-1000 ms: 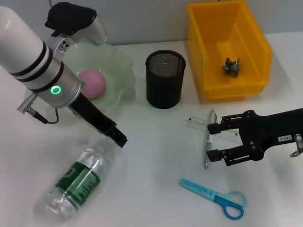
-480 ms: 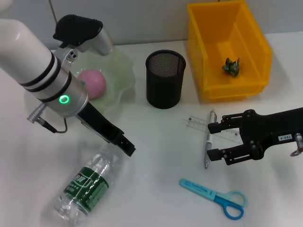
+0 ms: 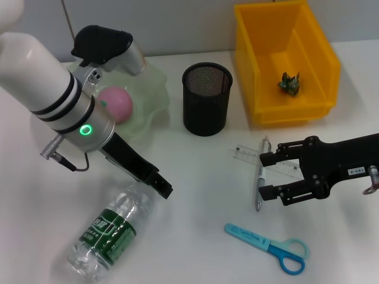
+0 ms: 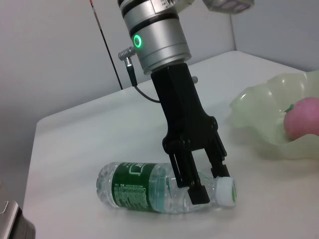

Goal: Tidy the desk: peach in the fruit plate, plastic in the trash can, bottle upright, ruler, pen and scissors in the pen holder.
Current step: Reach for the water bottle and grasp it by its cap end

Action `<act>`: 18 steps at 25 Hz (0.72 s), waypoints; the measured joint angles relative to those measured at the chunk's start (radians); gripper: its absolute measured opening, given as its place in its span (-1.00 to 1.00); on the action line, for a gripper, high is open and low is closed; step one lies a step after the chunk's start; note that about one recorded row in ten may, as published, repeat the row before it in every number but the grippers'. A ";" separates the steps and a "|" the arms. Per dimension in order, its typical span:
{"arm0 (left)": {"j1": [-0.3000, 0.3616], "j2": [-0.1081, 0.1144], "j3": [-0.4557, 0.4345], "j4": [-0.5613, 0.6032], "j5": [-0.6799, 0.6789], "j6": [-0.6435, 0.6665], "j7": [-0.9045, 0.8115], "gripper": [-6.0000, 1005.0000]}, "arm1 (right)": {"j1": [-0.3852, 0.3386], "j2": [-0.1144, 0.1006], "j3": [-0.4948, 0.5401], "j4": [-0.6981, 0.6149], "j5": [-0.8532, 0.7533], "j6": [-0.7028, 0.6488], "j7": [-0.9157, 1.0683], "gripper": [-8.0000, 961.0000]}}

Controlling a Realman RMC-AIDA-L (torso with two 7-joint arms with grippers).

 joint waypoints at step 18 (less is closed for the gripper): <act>-0.004 0.000 0.006 -0.031 -0.003 -0.040 0.005 0.44 | 0.000 0.000 0.000 -0.002 0.000 0.001 0.000 0.61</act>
